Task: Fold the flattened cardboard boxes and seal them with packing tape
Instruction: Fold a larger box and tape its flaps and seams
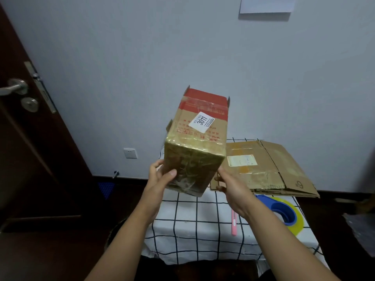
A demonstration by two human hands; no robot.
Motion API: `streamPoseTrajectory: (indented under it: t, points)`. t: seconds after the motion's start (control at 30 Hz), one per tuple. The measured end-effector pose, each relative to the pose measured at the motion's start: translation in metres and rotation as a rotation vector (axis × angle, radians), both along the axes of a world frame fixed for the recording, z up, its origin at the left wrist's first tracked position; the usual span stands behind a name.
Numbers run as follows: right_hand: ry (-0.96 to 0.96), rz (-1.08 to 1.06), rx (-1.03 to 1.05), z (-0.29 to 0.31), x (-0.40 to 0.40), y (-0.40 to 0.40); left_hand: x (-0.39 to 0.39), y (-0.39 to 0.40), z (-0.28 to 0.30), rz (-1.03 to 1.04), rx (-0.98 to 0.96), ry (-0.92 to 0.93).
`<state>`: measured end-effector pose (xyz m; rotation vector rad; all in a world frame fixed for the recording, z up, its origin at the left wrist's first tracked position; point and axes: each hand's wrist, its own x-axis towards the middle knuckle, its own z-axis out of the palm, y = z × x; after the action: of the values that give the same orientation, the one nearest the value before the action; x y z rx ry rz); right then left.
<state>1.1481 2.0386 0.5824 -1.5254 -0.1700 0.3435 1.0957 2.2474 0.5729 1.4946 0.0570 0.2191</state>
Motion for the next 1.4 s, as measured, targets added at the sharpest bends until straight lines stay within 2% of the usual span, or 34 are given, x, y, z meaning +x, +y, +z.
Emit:
streamPoseTrajectory:
  t: [0.13, 0.27, 0.37, 0.5, 0.6, 0.77, 0.87, 1.03, 1.13, 1.27, 1.4]
  points:
    - [0.013, -0.036, 0.149, 0.004, 0.004, -0.004, -0.004, 0.002, -0.008, -0.053, -0.056, -0.07]
    - [0.115, 0.083, 0.235, 0.016, -0.001, -0.014, -0.008, -0.001, -0.005, 0.082, -0.01, -0.067]
    - [0.059, 0.141, 0.246, 0.018, -0.004, -0.011, -0.006, -0.008, -0.006, 0.214, 0.086, -0.038]
    - [-0.008, 0.19, 0.34, 0.01, 0.0, -0.014, -0.004, 0.0, -0.002, 0.181, 0.055, -0.031]
    - [-0.12, 0.149, 0.185, 0.006, 0.001, -0.018, -0.001, -0.001, 0.002, 0.109, 0.045, 0.014]
    - [-0.324, 0.155, -0.046, 0.004, -0.005, -0.015, -0.005, -0.009, 0.005, 0.058, -0.163, 0.031]
    - [-0.404, 0.104, -0.131, 0.001, -0.01, -0.008, -0.005, -0.012, -0.002, 0.038, -0.148, 0.011]
    - [-0.366, 0.085, -0.09, 0.002, -0.02, 0.001, -0.004, -0.017, -0.016, 0.006, -0.195, -0.071]
    - [-0.406, 0.007, -0.161, -0.005, -0.024, 0.009, -0.001, -0.018, -0.02, 0.095, -0.196, -0.02]
    - [-0.285, 0.069, -0.105, -0.033, -0.031, 0.012, 0.0, -0.005, -0.04, 0.126, -0.08, 0.075]
    - [-0.14, 0.186, -0.177, -0.07, -0.034, 0.014, -0.008, 0.011, -0.073, 0.092, 0.068, 0.208]
